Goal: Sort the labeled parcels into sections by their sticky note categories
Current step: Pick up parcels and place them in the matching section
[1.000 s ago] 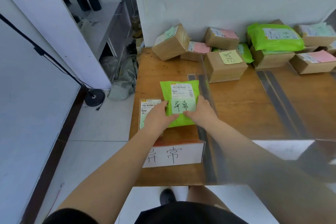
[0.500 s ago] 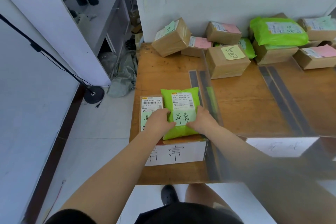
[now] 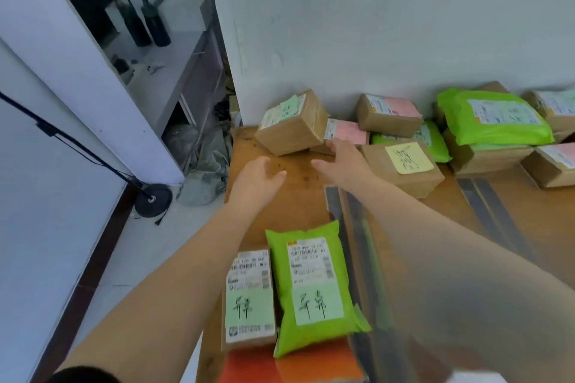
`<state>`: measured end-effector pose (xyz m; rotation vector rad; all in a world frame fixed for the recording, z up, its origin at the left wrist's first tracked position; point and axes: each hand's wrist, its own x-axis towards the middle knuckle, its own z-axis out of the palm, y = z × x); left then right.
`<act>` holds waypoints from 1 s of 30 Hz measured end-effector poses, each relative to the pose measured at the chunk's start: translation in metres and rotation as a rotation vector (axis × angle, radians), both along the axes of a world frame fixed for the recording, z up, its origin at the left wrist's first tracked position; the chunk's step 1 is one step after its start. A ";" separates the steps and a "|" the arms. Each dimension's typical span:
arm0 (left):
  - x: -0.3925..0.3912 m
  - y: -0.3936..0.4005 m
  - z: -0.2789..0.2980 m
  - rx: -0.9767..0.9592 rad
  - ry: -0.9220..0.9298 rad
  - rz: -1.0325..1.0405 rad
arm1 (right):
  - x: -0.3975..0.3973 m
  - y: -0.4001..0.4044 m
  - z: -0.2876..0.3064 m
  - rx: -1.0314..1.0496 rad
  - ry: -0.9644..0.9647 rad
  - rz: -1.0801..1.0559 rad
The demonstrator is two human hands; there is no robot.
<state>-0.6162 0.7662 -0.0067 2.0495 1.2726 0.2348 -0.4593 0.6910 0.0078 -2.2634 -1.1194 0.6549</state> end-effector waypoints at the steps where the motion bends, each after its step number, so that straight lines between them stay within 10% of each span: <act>1: 0.010 0.010 0.001 -0.009 -0.007 0.017 | 0.009 0.013 0.001 0.021 0.000 0.005; 12: 0.090 0.073 -0.021 -0.133 -0.206 0.196 | 0.084 0.135 -0.030 0.173 0.157 -0.050; 22: 0.105 0.069 -0.038 -0.712 -0.611 0.460 | 0.088 0.152 -0.047 0.154 0.292 -0.009; 30: 0.068 0.048 -0.036 -0.590 -0.685 0.449 | 0.049 0.115 -0.041 0.195 0.236 -0.009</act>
